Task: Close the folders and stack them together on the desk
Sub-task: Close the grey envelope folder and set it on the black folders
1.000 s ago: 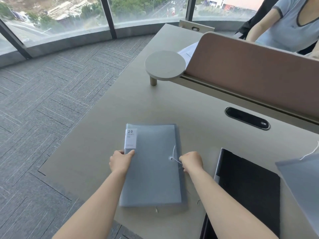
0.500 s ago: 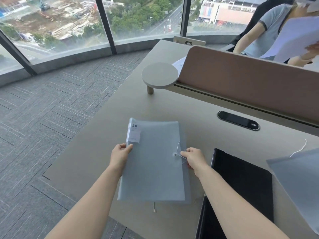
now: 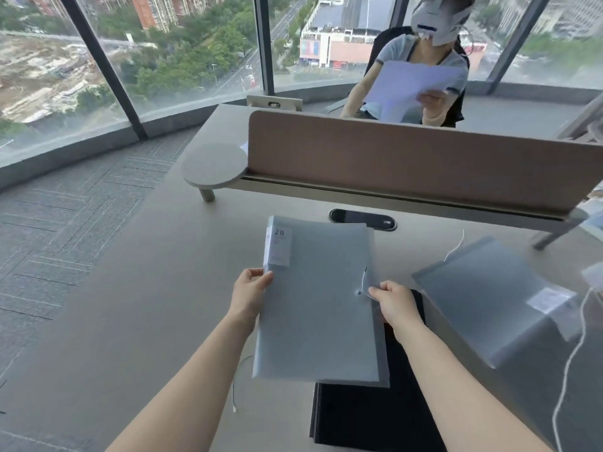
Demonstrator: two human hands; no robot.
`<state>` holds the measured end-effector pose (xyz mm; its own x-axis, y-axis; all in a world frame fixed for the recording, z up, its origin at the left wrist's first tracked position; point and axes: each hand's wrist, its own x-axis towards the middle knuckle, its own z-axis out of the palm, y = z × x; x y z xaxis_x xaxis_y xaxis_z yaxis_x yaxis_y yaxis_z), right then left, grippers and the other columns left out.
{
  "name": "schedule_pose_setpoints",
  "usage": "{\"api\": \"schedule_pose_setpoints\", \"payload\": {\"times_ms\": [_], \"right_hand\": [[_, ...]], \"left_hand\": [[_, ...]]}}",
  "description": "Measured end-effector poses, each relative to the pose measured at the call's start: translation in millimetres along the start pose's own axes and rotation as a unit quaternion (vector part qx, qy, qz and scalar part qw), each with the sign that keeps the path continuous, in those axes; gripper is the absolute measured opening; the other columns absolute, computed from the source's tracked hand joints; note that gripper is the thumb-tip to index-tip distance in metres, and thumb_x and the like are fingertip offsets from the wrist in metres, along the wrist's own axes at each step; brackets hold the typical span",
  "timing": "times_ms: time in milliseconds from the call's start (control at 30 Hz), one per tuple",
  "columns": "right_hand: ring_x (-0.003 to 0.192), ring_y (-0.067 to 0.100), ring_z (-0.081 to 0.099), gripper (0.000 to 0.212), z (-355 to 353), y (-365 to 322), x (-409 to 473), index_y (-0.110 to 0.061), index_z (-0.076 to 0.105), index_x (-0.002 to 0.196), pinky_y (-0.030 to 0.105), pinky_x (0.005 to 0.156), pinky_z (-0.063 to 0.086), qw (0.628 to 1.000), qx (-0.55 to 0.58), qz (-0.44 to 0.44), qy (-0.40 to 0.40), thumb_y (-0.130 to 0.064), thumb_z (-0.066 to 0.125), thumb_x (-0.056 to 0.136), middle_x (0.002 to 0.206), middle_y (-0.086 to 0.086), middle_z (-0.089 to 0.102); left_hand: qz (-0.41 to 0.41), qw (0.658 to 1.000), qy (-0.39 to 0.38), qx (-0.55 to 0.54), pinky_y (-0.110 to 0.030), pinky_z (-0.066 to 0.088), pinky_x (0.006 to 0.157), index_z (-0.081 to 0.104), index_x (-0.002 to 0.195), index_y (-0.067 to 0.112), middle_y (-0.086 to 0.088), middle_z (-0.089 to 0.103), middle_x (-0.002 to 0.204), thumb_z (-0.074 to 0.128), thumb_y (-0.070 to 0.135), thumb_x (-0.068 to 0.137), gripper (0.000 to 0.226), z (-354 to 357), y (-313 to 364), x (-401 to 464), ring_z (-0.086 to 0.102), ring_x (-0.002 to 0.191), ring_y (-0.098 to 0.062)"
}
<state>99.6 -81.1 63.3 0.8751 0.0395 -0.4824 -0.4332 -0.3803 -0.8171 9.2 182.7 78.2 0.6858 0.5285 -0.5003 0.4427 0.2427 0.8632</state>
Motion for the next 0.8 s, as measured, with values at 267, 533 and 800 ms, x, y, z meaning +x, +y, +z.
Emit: {"api": "schedule_pose_setpoints", "payload": {"times_ms": [267, 533, 800], "right_hand": [[0.067, 0.019, 0.041, 0.021, -68.5, 58.6, -4.8, -0.002, 0.055, 0.079, 0.032, 0.062, 0.030, 0.997, -0.031, 0.063, 0.038, -0.022, 0.058, 0.086, 0.072, 0.006, 0.048], [0.058, 0.019, 0.029, 0.034, -95.3, 106.8, -13.1, -0.018, 0.035, 0.060, 0.032, 0.057, 0.018, 0.989, -0.100, 0.086, 0.065, -0.010, 0.060, 0.081, 0.057, 0.002, 0.032], [0.051, 0.023, 0.040, 0.036, -99.3, 127.9, -10.7, -0.020, 0.032, 0.060, 0.030, 0.056, 0.035, 0.974, -0.196, 0.105, 0.038, -0.023, 0.060, 0.081, 0.054, 0.002, 0.037]], "left_hand": [[-0.034, 0.997, -0.058, 0.049, -0.038, 0.054, 0.072, 0.062, 0.097, 0.008, -0.012, 0.073, 0.097, 0.065, 0.017, 0.088, 0.013, 66.9, -31.3, -23.9, 0.068, 0.079, -0.027], [-0.034, 0.986, -0.065, 0.150, -0.041, 0.057, 0.074, 0.067, 0.093, 0.011, -0.011, 0.073, 0.089, 0.067, 0.013, 0.083, 0.010, 98.6, -64.5, -46.1, 0.069, 0.072, -0.024], [-0.013, 0.969, -0.025, 0.244, -0.033, 0.053, 0.069, 0.068, 0.097, 0.016, -0.001, 0.072, 0.085, 0.068, 0.022, 0.082, 0.016, 107.9, -76.4, -58.4, 0.065, 0.069, -0.019]]}}
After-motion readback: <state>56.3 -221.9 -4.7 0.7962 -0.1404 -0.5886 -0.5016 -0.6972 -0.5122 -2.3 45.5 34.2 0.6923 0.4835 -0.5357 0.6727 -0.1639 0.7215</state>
